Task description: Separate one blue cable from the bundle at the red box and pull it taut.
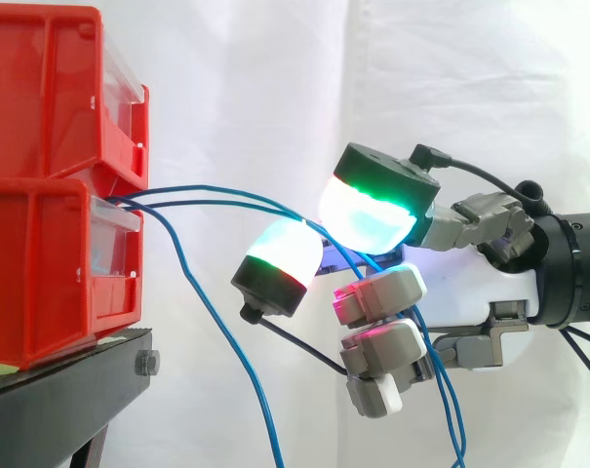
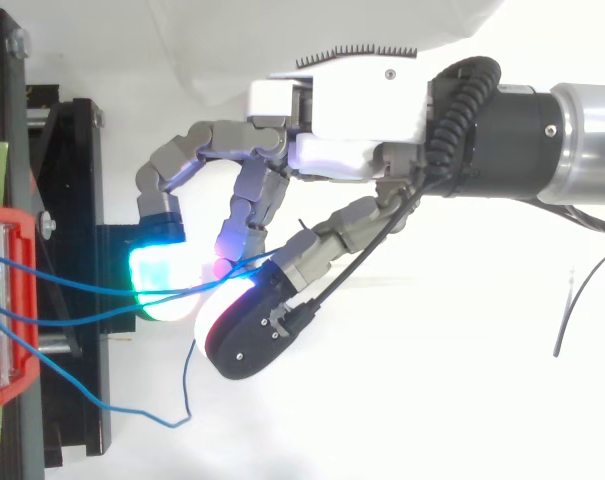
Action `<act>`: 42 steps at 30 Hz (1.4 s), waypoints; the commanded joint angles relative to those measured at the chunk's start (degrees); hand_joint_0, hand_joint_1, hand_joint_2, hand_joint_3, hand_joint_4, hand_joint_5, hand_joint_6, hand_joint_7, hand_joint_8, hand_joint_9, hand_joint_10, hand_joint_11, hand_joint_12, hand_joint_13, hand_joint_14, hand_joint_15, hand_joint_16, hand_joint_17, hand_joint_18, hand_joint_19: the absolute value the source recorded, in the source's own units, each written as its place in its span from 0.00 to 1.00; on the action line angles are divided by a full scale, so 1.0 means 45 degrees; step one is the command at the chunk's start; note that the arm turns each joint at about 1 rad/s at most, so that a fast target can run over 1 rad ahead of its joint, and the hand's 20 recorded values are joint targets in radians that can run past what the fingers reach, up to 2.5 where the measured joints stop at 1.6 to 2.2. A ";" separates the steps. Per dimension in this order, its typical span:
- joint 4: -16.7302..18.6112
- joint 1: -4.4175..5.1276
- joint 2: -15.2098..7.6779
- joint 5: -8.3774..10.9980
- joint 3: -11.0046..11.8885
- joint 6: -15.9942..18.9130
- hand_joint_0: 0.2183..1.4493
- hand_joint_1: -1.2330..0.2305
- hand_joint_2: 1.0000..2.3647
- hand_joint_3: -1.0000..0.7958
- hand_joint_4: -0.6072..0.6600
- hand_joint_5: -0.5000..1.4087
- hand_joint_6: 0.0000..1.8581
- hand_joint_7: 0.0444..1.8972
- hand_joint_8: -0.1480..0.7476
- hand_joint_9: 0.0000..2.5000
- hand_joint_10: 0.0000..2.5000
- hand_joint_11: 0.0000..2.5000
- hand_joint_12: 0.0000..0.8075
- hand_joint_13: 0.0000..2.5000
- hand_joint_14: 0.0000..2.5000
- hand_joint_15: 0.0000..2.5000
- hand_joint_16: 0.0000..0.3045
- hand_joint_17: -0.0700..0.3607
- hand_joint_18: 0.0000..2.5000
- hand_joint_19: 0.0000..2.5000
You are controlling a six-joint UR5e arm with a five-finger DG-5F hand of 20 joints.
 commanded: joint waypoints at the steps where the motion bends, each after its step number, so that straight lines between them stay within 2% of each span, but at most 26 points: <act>1: 0.0000 0.0000 -0.0005 0.0000 -0.0004 0.0000 0.35 0.29 0.01 0.37 0.52 0.17 0.43 0.54 0.46 0.49 0.01 0.54 0.43 0.46 0.01 0.46 0.18 0.44 0.32 0.38; 7: 0.0000 0.0000 0.0015 0.0000 -0.0004 0.0000 0.32 0.43 0.01 0.43 0.55 0.18 0.38 0.57 0.48 0.49 0.01 0.51 0.45 0.47 0.01 0.46 0.19 0.46 0.33 0.39; 13: 0.0000 0.0000 -0.0005 0.0000 -0.0023 0.0000 0.32 0.50 0.01 0.42 0.53 0.20 0.35 0.64 0.49 0.50 0.01 0.51 0.46 0.47 0.01 0.46 0.19 0.47 0.33 0.39; 17: 0.0000 0.0000 -0.0005 0.0000 -0.0023 0.0000 0.32 0.49 0.01 0.41 0.53 0.20 0.35 0.64 0.49 0.50 0.01 0.51 0.45 0.47 0.01 0.46 0.19 0.47 0.33 0.39; 24: 0.0000 0.0000 -0.0005 0.0000 -0.0023 0.0000 0.30 0.41 0.01 0.38 0.53 0.19 0.37 0.63 0.48 0.50 0.01 0.51 0.44 0.47 0.01 0.47 0.18 0.45 0.32 0.39; 29: 0.0000 0.0000 -0.0005 0.0000 -0.0043 0.0000 0.27 0.35 0.00 0.28 0.54 0.18 0.42 0.59 0.49 0.50 0.01 0.52 0.45 0.46 0.01 0.46 0.19 0.47 0.33 0.39; 34: 0.0137 -0.0059 -0.0005 -0.0020 -0.0180 0.0000 0.24 0.40 0.00 0.28 0.55 0.18 0.44 0.56 0.50 0.51 0.01 0.52 0.46 0.47 0.01 0.46 0.20 0.47 0.34 0.38; 37: 0.0234 -0.0098 -0.0005 0.0000 -0.0199 0.0000 0.28 0.42 0.00 0.28 0.54 0.18 0.46 0.61 0.50 0.52 0.01 0.53 0.44 0.47 0.01 0.46 0.18 0.46 0.33 0.39; 42: 0.0234 -0.0098 0.0015 0.0000 -0.0199 0.0000 0.31 0.40 0.01 0.35 0.53 0.18 0.47 0.63 0.49 0.52 0.01 0.54 0.43 0.47 0.01 0.47 0.18 0.45 0.33 0.39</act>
